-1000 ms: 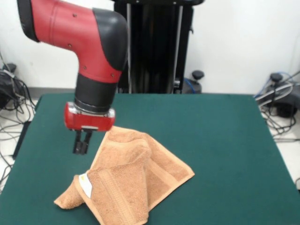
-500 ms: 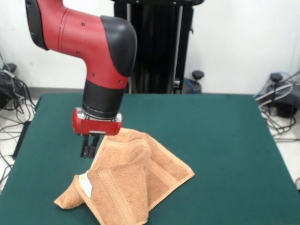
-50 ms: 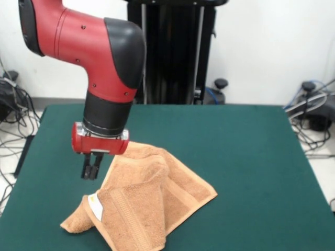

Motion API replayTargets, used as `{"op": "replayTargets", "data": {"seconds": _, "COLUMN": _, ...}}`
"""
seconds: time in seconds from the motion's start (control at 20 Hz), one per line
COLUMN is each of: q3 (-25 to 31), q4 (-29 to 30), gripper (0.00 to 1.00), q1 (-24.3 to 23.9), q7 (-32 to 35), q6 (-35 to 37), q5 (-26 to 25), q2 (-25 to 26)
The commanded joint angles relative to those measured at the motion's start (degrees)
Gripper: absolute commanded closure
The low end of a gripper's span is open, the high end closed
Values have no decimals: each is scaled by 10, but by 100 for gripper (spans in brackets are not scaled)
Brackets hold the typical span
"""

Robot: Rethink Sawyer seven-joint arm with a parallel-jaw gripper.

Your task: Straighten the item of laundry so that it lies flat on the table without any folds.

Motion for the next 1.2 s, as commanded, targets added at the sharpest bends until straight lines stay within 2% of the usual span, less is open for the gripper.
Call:
{"op": "replayTargets", "data": {"seconds": 0.05, "q3": -11, "q4": -51, "gripper": 100, "q1": 38, "q7": 79, "q6": 72, "q5": 19, "q2": 23}}
{"op": "replayTargets", "data": {"seconds": 0.3, "q3": -30, "q4": -63, "gripper": 100, "q1": 70, "q7": 72, "q6": 179, "q5": 37, "q2": -22}}
{"op": "replayTargets", "data": {"seconds": 0.45, "q3": -68, "q4": -84, "gripper": 100, "q1": 106, "q7": 110, "q6": 180, "q5": 39, "q2": -6}}
{"op": "replayTargets", "data": {"seconds": 0.6, "q3": -115, "q4": -112, "gripper": 100, "q1": 147, "q7": 164, "q6": 163, "q5": 38, "q2": 28}}
{"op": "replayTargets", "data": {"seconds": 0.8, "q3": -144, "q4": -113, "gripper": 100, "q1": 171, "q7": 220, "q6": 125, "q5": 61, "q2": 63}}
{"op": "replayTargets", "data": {"seconds": 1.0, "q3": -138, "q4": -115, "gripper": 100, "q1": 163, "q7": 228, "q6": 49, "q5": 81, "q2": 100}}
{"op": "replayTargets", "data": {"seconds": 1.2, "q3": -124, "q4": -86, "gripper": 100, "q1": 141, "q7": 243, "q6": -1, "q5": 109, "q2": 110}}
